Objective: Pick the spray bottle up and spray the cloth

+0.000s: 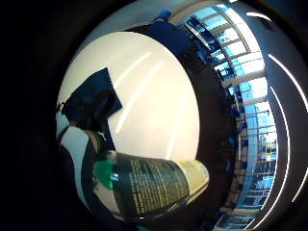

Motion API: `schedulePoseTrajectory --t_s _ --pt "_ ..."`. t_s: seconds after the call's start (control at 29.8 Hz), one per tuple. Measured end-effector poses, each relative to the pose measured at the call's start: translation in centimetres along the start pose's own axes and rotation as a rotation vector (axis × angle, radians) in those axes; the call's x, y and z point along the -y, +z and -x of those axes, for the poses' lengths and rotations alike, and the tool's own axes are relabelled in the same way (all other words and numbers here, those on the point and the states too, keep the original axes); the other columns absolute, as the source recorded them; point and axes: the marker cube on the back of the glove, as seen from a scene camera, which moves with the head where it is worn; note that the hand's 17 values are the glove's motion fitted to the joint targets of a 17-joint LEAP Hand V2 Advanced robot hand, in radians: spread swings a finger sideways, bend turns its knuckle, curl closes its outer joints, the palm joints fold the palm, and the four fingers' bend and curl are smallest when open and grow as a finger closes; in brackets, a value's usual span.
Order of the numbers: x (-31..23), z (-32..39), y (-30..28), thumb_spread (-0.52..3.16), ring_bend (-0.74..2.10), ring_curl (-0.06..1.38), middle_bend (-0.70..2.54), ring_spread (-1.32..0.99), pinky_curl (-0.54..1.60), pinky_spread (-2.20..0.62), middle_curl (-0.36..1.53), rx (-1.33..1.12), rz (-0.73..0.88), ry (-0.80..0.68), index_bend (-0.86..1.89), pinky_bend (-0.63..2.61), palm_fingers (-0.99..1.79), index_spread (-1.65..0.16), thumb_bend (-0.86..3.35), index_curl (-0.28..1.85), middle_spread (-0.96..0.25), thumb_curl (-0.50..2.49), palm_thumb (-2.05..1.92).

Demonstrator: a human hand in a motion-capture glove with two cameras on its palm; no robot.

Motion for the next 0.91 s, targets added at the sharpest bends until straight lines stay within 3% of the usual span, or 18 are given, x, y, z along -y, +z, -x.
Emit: schedulePoseTrajectory --t_s 0.91 --pt "-1.0 4.9 4.2 0.34 0.56 0.45 0.62 -0.24 0.38 -0.25 0.49 -0.595 0.013 -0.190 0.50 0.37 1.39 -0.24 -0.03 0.56 -0.21 0.86 0.86"
